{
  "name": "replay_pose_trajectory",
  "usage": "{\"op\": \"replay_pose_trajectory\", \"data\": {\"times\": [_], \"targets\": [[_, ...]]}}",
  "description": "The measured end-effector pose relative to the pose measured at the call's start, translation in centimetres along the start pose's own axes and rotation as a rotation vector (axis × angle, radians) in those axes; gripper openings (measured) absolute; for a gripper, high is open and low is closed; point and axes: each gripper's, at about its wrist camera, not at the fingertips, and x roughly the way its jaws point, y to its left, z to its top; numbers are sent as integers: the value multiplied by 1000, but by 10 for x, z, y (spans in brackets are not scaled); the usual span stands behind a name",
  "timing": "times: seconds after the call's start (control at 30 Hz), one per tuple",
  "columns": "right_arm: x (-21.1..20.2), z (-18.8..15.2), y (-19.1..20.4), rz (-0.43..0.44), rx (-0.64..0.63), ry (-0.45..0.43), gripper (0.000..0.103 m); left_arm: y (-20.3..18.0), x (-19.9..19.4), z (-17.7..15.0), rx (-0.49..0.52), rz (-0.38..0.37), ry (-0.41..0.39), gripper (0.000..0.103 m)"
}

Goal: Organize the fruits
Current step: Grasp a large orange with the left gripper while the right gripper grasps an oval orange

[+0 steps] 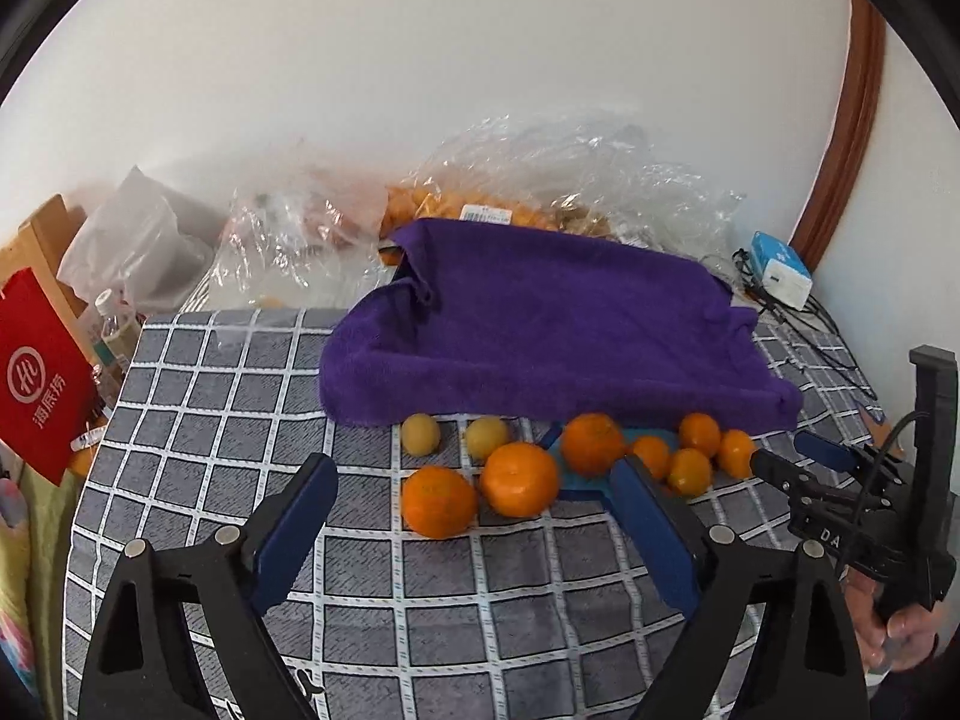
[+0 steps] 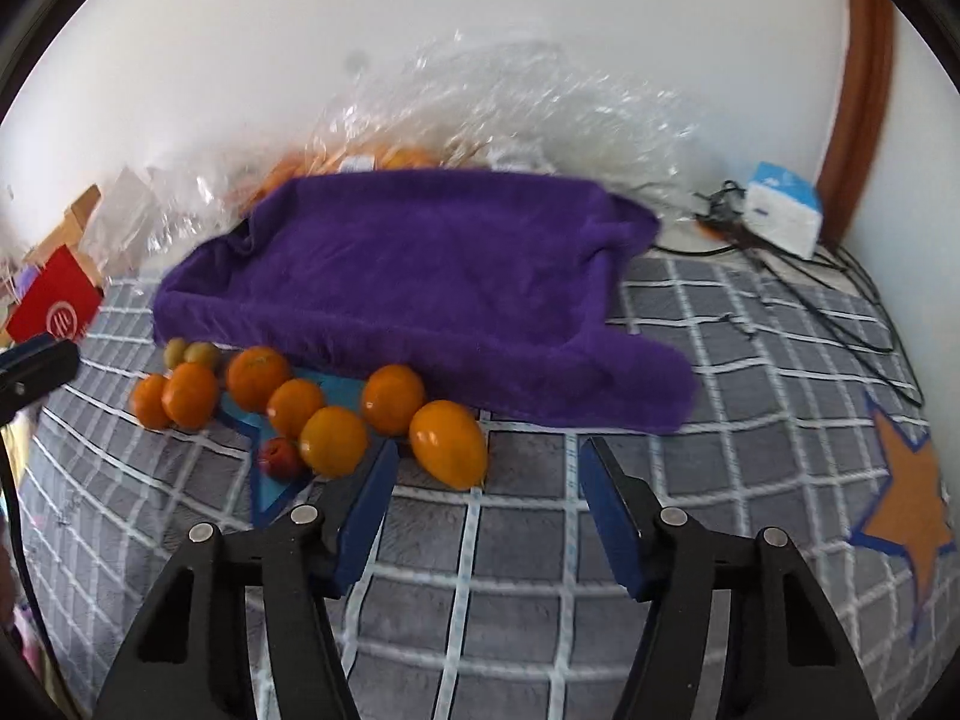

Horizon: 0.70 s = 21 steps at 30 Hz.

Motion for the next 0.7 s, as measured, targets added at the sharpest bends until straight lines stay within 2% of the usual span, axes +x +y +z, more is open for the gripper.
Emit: {"op": "replay_pose_trajectory", "data": {"times": [0.17, 0.23, 0.27, 0.33, 0.53, 0.6, 0.7], "targets": [[24, -2, 2, 34, -23, 22, 54, 7, 21, -8, 1, -36, 25, 92], [27, -2, 3, 52, -33, 18, 44, 5, 30, -10, 2, -57, 26, 91], [28, -3, 3, 55, -35, 15, 43, 4, 35, -10, 8, -61, 30, 90], [29, -5, 5, 51, -42, 19, 32, 1, 44, -9, 26, -64, 37, 84], [27, -8, 5, -3, -54, -4, 32, 14, 48, -20, 11, -69, -13, 72], [27, -8, 2, -15, -45, -3, 32, 21, 51, -27, -3, -107, 0, 71], [27, -10, 0, -27, -35, -11, 32, 29, 57, -32, -42, -133, 39, 60]]}}
